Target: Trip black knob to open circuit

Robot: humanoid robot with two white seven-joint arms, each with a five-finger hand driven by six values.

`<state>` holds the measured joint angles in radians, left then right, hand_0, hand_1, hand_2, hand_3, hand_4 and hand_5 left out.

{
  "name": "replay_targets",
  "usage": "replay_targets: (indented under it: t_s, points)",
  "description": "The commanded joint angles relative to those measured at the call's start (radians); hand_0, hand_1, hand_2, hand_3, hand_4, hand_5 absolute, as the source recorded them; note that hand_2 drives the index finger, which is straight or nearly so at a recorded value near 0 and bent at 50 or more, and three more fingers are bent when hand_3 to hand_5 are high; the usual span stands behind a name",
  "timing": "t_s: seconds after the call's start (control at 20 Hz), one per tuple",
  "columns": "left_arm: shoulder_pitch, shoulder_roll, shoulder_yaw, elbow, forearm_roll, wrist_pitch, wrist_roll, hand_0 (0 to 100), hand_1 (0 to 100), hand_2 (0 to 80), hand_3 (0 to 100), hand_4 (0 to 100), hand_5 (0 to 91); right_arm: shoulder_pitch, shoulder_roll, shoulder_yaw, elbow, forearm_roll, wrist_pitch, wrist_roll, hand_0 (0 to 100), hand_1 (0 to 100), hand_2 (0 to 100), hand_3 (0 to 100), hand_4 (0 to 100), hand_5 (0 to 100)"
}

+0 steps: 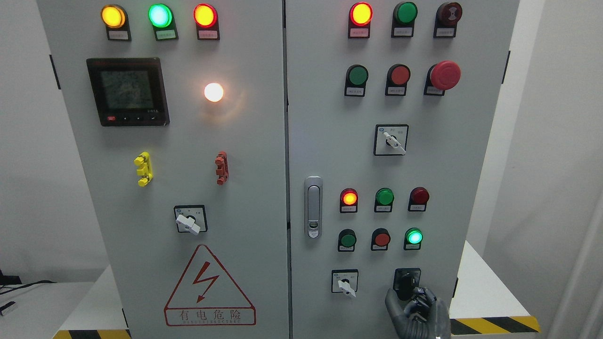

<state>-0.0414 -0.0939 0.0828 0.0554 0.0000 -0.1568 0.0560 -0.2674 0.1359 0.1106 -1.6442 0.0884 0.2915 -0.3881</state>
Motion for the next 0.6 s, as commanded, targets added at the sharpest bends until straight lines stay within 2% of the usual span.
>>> replay_targets:
  t_s: [0.0, 0.55]
  points:
    - [0.000, 0.000, 0.000, 0.001, -0.031, 0.000, -0.001, 12, 39, 0.0, 0, 0, 0.0, 0.000, -0.001, -0.003, 0.001, 0.005, -0.026, -0.002, 36, 84, 59, 90, 86, 94]
    - [0.000, 0.000, 0.000, 0.001, -0.031, 0.000, -0.001, 12, 39, 0.0, 0, 0, 0.0, -0.001, -0.001, -0.006, 0.003, 0.005, -0.029, -0.002, 36, 84, 59, 90, 85, 94]
